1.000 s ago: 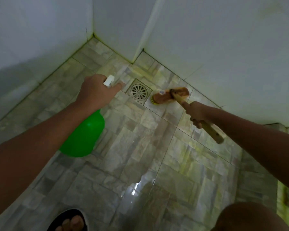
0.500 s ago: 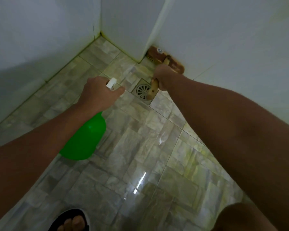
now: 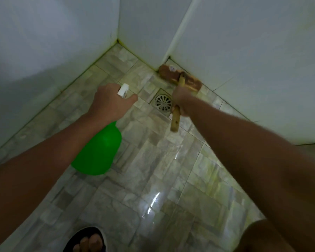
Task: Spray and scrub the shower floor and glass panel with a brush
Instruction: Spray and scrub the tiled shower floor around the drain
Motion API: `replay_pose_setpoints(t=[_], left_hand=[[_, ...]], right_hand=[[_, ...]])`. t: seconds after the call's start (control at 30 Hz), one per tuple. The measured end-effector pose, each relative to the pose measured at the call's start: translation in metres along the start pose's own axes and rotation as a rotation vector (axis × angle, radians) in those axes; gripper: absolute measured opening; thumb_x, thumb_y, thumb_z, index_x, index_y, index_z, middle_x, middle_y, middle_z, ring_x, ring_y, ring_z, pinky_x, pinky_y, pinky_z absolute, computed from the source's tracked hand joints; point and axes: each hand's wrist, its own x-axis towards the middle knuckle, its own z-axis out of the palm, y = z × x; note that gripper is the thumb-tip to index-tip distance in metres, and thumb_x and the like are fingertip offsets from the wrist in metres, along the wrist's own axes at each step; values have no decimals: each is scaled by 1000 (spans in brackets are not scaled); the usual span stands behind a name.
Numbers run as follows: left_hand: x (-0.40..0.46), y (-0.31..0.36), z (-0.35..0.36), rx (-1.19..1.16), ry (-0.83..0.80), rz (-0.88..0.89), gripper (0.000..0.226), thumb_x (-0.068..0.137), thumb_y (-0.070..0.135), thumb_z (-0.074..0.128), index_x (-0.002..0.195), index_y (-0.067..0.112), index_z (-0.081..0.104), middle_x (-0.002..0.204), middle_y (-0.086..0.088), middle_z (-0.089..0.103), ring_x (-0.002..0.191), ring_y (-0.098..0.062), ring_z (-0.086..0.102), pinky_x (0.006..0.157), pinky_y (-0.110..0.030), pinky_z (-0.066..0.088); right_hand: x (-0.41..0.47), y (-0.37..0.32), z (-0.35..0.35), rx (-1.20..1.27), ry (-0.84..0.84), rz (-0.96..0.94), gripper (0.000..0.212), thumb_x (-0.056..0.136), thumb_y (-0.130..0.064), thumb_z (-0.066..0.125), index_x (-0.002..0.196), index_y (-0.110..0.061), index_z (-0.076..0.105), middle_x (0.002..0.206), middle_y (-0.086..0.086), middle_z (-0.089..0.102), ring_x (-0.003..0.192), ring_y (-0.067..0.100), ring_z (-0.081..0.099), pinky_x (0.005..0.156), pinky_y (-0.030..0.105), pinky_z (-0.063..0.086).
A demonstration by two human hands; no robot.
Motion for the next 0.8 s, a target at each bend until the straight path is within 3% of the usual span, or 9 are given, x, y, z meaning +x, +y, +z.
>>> replay_pose_setpoints(t=[0.13,0.17,0.27,0.3,0.4,0.53,0.6,0.73,0.8], left_hand=[[4,0,-1,52,-30,-15,58,90,42,75,57,16,35,58,-1,41,62,-27,49,63,-33,34],[2,1,0,50,-30,-4,59,90,41,76,57,16,35,58,-1,41,60,-25,48,62,-33,34],[-6,3,-1,22,-17,8,60,89,38,77,56,18,33,56,1,38,53,-17,40,58,-32,30],[-8,1,-4,21,-5,-8,59,89,38,78,56,18,33,57,1,39,54,-17,41,58,-32,30],[-12,-4,-15,13,0,-61,58,86,45,77,56,18,33,62,-6,47,65,-31,54,63,-37,42],[-23,-13,-32,47,62,-151,52,81,52,76,63,10,50,78,-17,64,88,-39,68,68,-38,49],[-27,-21,-41,59,115,-137,51,77,53,76,69,6,58,80,-21,68,83,-36,68,68,-41,52],[-32,-27,-67,77,138,-76,53,76,52,72,55,15,41,59,-5,50,62,-24,53,61,-34,36],[-36,-30,-77,75,161,-111,52,81,47,78,57,9,52,60,-7,56,63,-24,57,61,-36,42]], right_hand=[[-21,34,18,104,20,129,34,104,-34,33,80,-14,45,77,10,50,53,18,45,52,32,46],[-13,37,15,85,19,106,34,104,-34,34,82,-12,47,75,9,49,54,18,46,55,33,47],[-5,15,3,70,-17,127,11,98,-7,48,99,1,56,70,4,42,56,13,42,54,25,43],[-1,10,1,132,-20,136,16,99,-8,44,105,0,56,70,5,42,55,14,41,50,26,43],[-3,12,-4,67,-4,99,29,103,-23,27,86,-9,45,70,10,45,48,18,39,44,27,39],[-12,32,-9,-5,6,64,43,103,-40,28,80,-8,46,66,11,48,45,18,41,46,27,39],[-17,41,-11,-18,23,40,45,104,-42,30,79,-8,47,68,12,50,46,20,43,47,27,41],[-39,55,-14,-85,9,-57,44,104,-45,31,86,-9,49,69,11,50,45,20,46,41,24,42],[-54,52,-13,-164,-14,-136,42,103,-46,30,83,-15,49,69,9,49,45,19,46,40,24,42]])
